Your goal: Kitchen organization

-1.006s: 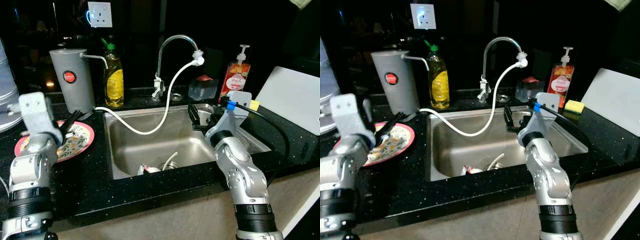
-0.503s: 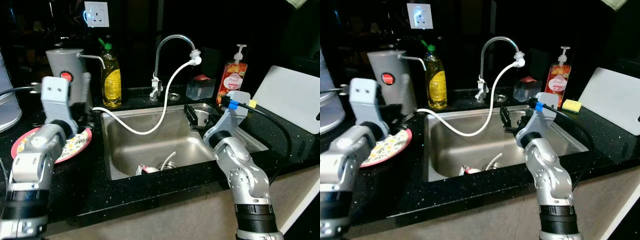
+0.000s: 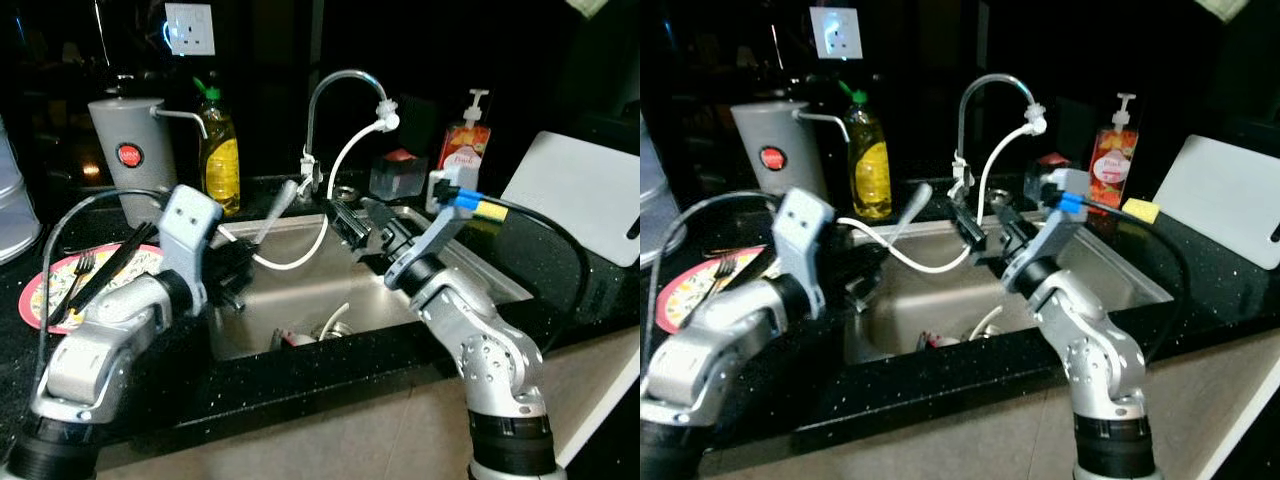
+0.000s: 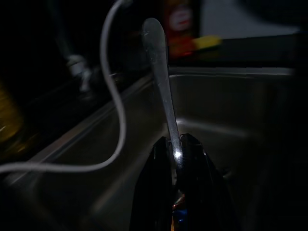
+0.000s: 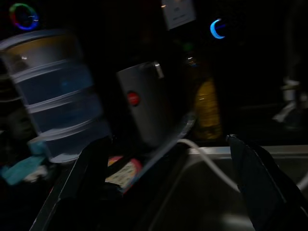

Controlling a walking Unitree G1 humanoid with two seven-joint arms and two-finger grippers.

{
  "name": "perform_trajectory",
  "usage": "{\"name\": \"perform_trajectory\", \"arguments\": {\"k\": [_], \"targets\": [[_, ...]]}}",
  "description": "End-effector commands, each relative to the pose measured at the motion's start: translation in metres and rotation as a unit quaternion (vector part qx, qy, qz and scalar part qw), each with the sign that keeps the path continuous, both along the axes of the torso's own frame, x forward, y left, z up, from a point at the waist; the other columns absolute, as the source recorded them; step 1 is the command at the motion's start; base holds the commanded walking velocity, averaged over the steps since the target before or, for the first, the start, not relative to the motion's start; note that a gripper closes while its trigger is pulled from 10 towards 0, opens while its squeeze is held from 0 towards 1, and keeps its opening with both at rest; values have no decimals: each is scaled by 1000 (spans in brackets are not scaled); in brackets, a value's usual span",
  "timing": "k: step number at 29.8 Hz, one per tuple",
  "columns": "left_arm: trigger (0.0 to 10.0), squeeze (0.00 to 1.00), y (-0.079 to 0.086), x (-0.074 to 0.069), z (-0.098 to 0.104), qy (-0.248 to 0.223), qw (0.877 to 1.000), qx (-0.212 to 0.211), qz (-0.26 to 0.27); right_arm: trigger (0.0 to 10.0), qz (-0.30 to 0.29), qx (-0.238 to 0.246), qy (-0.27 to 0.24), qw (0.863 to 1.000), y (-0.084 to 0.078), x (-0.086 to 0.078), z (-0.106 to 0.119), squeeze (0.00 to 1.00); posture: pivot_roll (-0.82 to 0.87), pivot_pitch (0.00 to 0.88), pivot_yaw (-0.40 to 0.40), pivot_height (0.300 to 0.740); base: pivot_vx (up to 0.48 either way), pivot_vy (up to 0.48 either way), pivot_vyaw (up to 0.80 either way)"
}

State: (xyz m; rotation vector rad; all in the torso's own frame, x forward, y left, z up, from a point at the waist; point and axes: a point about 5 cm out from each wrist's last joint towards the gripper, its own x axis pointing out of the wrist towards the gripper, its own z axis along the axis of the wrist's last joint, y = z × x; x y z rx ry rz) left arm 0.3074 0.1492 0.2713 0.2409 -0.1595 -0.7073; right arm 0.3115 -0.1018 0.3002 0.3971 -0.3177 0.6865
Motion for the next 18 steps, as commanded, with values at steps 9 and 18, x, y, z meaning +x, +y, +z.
{"name": "perform_trajectory", "arguments": {"k": [9,18], "targets": [[10000,0,-14,-14,11,-29,997,-8,-74,10000,35,-14,45,998,8,-4,-13,0,-40,6,-20,740,0,0,0],[10000,0,-25,-26,5,-14,991,-12,-135,10000,51,51,68,995,4,-1,-8,0,-38,8,-21,740,0,0,0]]}}
